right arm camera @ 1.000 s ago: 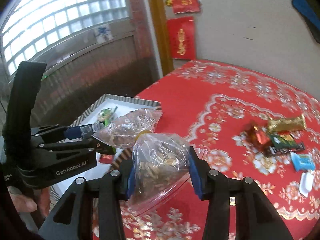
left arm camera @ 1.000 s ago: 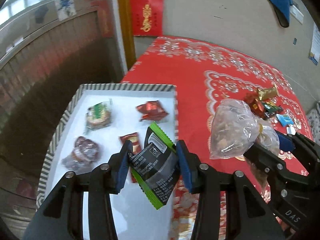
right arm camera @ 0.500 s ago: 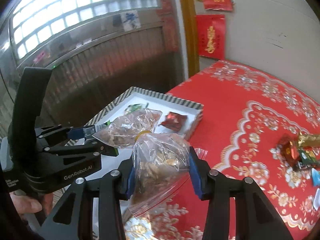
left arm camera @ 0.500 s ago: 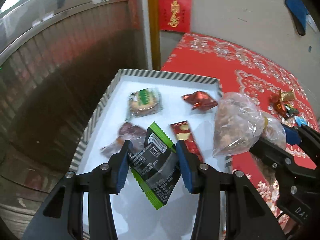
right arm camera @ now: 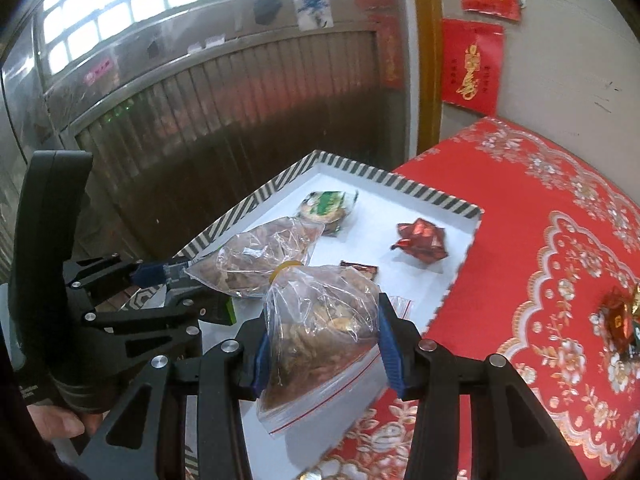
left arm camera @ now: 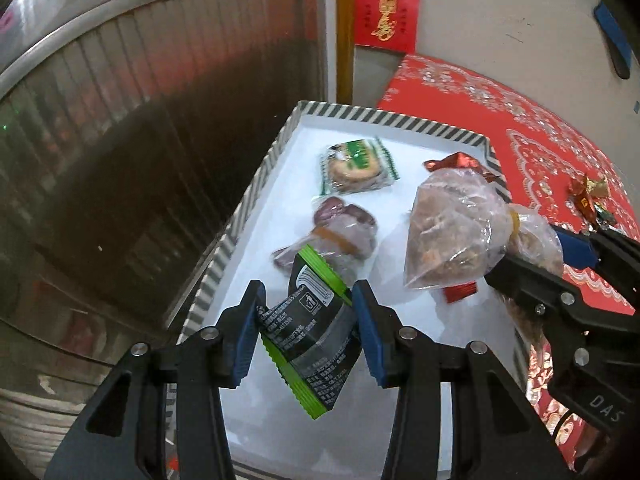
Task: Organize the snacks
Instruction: 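Carry the black-green packet and clear nut bag over the white tray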
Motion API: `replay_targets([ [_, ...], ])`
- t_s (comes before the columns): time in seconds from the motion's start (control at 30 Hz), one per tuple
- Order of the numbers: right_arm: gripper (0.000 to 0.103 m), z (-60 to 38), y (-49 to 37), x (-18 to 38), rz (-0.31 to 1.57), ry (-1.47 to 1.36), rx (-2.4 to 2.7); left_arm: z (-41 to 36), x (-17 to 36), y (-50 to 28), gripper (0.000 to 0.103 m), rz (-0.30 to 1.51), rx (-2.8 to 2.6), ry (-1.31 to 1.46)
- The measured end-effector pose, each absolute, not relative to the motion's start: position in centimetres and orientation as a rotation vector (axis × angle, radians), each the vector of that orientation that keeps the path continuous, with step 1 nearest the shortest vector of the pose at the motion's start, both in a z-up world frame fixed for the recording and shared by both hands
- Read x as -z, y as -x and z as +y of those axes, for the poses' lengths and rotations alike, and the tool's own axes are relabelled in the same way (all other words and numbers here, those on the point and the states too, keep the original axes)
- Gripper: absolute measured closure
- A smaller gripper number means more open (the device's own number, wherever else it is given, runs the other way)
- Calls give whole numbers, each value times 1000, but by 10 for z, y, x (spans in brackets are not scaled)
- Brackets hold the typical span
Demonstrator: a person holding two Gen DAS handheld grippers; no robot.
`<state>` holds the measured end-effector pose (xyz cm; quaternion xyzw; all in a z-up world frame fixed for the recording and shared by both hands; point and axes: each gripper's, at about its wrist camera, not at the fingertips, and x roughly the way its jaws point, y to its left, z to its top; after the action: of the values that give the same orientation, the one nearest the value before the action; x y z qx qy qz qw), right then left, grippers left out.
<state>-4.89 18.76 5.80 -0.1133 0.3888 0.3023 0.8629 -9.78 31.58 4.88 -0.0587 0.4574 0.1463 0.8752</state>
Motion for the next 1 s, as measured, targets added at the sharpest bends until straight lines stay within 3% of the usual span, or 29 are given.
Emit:
replay_targets([
  [0.83, 57, 209, 41, -14, 924, 271, -625, 322, -28, 103, 59, 981, -343, 90],
  [1.0, 54, 212, 43, -9, 938, 277, -635, 323, -24, 103, 54, 992, -358, 101],
])
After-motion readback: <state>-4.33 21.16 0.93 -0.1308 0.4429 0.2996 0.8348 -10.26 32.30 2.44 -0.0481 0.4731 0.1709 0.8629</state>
